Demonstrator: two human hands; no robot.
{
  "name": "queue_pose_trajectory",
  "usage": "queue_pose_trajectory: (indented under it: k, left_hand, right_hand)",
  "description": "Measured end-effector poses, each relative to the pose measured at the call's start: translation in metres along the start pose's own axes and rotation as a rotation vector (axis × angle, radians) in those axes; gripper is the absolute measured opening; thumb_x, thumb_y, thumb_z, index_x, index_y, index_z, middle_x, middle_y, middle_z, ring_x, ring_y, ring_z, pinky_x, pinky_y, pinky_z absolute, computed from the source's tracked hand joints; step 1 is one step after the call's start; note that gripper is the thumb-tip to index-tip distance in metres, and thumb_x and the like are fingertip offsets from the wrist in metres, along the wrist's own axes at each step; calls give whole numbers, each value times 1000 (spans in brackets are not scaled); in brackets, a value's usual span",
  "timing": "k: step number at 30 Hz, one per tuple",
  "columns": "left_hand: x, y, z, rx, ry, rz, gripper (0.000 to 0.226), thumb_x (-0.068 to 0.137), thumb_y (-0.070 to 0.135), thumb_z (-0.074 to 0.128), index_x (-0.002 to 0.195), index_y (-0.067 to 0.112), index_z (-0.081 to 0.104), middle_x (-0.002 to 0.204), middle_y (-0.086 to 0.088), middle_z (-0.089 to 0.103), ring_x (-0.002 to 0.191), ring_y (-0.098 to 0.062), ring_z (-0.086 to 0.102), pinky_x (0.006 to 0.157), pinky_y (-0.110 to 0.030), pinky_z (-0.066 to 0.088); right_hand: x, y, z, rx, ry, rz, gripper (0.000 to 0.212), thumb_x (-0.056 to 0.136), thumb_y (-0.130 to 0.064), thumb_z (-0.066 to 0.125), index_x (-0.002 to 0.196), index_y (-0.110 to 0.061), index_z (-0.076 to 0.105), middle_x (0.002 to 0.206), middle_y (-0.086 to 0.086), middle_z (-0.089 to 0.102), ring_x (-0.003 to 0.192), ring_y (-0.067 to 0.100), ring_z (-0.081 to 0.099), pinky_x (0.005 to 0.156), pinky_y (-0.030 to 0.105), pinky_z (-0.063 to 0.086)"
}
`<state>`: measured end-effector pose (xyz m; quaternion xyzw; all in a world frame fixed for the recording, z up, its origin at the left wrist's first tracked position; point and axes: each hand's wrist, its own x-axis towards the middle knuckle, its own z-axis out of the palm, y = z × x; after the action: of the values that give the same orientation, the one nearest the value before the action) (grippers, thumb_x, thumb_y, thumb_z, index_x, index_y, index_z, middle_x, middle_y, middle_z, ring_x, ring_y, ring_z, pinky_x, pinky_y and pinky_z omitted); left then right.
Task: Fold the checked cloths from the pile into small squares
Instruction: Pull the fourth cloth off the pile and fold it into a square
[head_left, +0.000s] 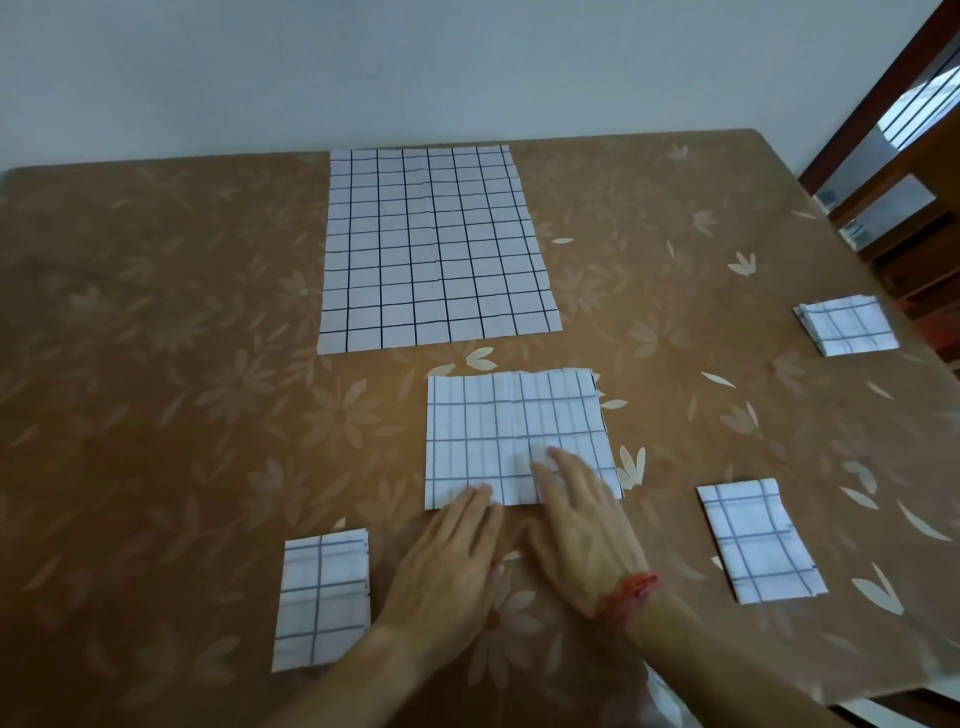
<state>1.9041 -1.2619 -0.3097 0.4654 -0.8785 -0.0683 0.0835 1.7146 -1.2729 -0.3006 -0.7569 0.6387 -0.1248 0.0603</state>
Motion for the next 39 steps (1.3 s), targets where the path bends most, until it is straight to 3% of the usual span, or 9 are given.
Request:
queue_pose_trajectory:
  k: [4,8,19,23,25,29,33,36,39]
  left_hand:
    - [-2,3,10,10,-53,-45,54,98,35,37,144,7,43,150,-9,42,142,-19,32,117,-35,23]
    - [-2,2,10,33,-105,-72,54,98,34,33,142,6,46,148,-10,44,140,-20,36,116,-36,25]
    - [-13,-6,3,55,-194,-197,53,88,27,52,135,2,54,145,-14,48,135,-24,44,108,-41,31]
    - [-20,-12,3,17,-218,-207,55,92,27,34,137,0,51,146,-16,45,136,-26,42,108,-41,36]
    - [-18,-11,-2,-20,-256,-227,61,93,29,20,145,2,37,154,-15,32,143,-24,29,114,-38,26]
    - [-16,-13,-12,-95,-371,-195,78,78,36,-17,153,13,-9,157,-1,-22,146,-14,-22,115,-28,-15]
    - [-14,-13,-14,-101,-383,-222,85,73,41,-18,153,13,-9,159,-1,-22,145,-13,-23,116,-28,-14]
    - [-13,-12,-18,-110,-409,-221,93,66,47,-18,152,12,-12,153,1,-28,145,-14,-23,116,-28,-13]
    - [-15,-12,-18,-107,-381,-215,80,78,42,-12,152,12,-13,156,0,-26,144,-13,-25,112,-26,-18]
  right_hand:
    - [-22,-18,17,-78,-160,-168,63,90,-38,37,143,-3,40,152,17,34,142,30,30,113,45,31]
    - [-24,-21,26,-101,-216,-142,65,93,-42,33,146,-4,35,154,15,30,144,27,25,111,45,18]
    - [-21,-30,22,-129,-291,-64,66,91,-43,32,141,-1,43,150,17,35,141,28,31,107,50,39]
    - [-20,-46,22,-98,-274,-155,64,90,-38,33,141,0,42,149,17,37,140,28,33,107,49,38]
    - [-19,-56,24,-88,-270,-207,63,90,-37,33,141,-2,42,149,15,39,140,26,34,109,48,36]
    - [-19,-61,30,-82,-301,-185,65,89,-39,35,143,-4,41,150,13,37,141,24,32,110,46,34]
    - [-22,-56,29,-100,-323,-142,65,90,-41,35,142,-3,41,151,14,36,141,25,32,112,46,34]
    - [-29,-40,22,-125,-333,-66,66,91,-41,34,144,-2,38,153,14,32,143,25,28,112,45,19]
    - [-38,-17,12,-170,-335,7,66,91,-41,36,145,-2,36,154,13,30,143,25,27,110,43,15]
